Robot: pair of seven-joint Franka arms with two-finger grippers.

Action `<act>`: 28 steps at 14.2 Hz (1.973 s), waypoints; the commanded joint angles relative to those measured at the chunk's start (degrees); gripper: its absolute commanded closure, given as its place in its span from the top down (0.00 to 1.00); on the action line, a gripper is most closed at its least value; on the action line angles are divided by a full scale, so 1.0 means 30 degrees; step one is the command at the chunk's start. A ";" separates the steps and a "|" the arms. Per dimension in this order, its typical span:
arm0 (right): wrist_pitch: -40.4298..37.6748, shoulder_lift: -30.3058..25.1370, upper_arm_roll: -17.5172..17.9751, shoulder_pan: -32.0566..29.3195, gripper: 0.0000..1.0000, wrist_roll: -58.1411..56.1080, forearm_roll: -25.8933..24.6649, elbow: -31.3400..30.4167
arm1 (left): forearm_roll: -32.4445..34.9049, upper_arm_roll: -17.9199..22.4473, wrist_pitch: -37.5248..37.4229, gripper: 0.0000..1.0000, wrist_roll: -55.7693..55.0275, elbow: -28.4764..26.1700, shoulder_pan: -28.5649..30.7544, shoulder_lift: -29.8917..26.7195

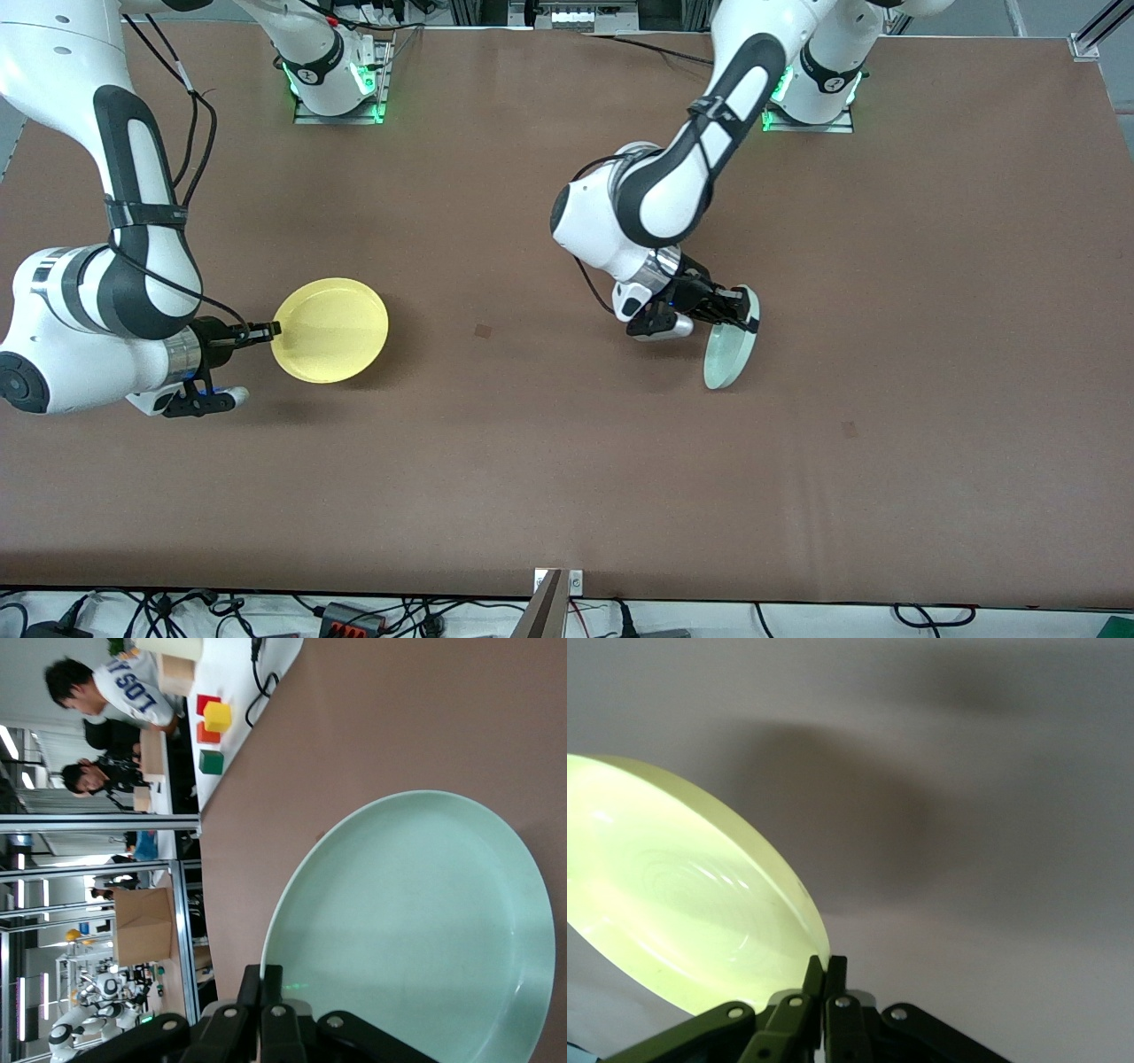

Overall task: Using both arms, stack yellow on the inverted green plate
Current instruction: 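Lift the green plate with the left gripper and flip it upside down, then lower the inverted green plate onto the table center with the left gripper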

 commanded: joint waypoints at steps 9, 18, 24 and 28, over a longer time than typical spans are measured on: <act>-0.0310 0.0260 0.0028 0.0959 0.00 0.1301 0.1197 0.0486 | -0.0780 0.0085 0.0028 1.00 -0.4154 0.1000 -0.1359 0.2041; -0.0280 0.0260 -0.0148 0.0754 0.00 0.1328 0.1139 0.0457 | -0.6313 0.0085 0.5155 1.00 -0.4593 0.2349 -0.0627 0.1864; -0.0251 0.0201 -0.0119 0.0928 0.00 0.1299 0.1080 0.0515 | -1.3753 0.0085 1.2385 1.00 -0.5093 0.2378 0.1481 0.1133; -0.0251 0.0084 -0.0002 0.1716 0.00 0.1387 0.1080 0.0573 | -1.4001 0.0319 1.3217 1.00 -0.4713 0.2233 0.1920 0.0550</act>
